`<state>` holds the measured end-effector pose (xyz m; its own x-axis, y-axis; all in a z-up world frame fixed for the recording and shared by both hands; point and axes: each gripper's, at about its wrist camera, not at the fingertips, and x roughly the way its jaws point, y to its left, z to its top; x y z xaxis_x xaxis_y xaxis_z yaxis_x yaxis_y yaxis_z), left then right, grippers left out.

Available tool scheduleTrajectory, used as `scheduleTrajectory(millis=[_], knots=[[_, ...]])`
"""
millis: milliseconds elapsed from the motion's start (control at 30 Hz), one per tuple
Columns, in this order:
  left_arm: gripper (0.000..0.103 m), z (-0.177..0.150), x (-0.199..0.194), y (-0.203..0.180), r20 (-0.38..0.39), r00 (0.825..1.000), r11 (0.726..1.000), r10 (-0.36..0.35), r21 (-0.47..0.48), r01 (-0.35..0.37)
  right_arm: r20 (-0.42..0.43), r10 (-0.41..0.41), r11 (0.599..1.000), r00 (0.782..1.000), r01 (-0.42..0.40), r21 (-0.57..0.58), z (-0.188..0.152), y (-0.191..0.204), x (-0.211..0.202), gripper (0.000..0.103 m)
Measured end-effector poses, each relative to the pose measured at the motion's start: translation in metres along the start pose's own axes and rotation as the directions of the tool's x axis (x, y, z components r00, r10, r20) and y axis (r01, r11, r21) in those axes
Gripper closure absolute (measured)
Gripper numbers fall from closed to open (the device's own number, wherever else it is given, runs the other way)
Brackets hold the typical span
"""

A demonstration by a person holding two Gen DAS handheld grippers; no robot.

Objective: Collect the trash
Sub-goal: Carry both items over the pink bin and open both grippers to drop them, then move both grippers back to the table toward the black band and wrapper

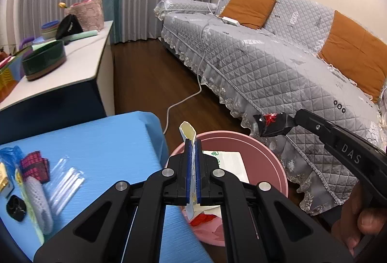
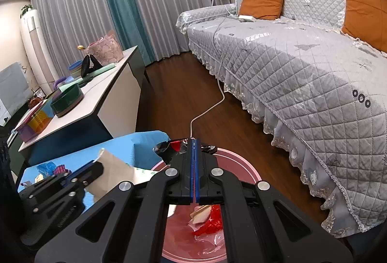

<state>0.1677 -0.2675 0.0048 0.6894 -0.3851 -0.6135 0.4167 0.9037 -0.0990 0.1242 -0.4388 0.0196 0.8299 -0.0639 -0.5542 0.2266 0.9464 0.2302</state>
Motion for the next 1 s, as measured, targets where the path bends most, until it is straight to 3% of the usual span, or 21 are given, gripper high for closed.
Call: scheduleTrajectory(millis=[133, 267, 333, 367, 633, 1000], knots=[[0.099, -0.002, 0.01, -0.007, -0.017, 1.0, 1.0, -0.024, 0.002, 0.024, -0.016, -0.009, 1.0, 1.0, 0.009, 0.001, -0.002, -0.002, 0.004, 0.102], [0.084, -0.002, 0.017, -0.008, -0.036, 0.999, 0.999, -0.031, 0.008, 0.031, -0.042, -0.038, 0.999, 0.998, 0.038, 0.012, -0.003, -0.006, 0.011, 0.095], [0.083, -0.002, 0.017, -0.006, -0.035, 0.999, 1.0, -0.022, 0.005, 0.022, -0.048, -0.04, 0.999, 0.998, 0.041, 0.033, -0.003, -0.01, 0.012, 0.064], [0.083, -0.002, 0.016, -0.003, -0.036, 0.999, 1.0, -0.018, -0.001, 0.018, -0.045, -0.042, 0.998, 0.998, 0.044, 0.041, -0.003, -0.011, 0.012, 0.06], [0.083, -0.004, -0.002, 0.021, -0.032, 0.999, 0.999, 0.011, -0.049, -0.013, -0.035, -0.033, 0.999, 0.999, 0.034, 0.029, -0.003, -0.002, 0.009, 0.06], [0.083, -0.008, -0.057, 0.059, 0.016, 0.998, 0.994, 0.056, -0.096, -0.054, 0.021, 0.014, 0.999, 1.0, -0.013, -0.053, -0.009, 0.04, -0.012, 0.062]])
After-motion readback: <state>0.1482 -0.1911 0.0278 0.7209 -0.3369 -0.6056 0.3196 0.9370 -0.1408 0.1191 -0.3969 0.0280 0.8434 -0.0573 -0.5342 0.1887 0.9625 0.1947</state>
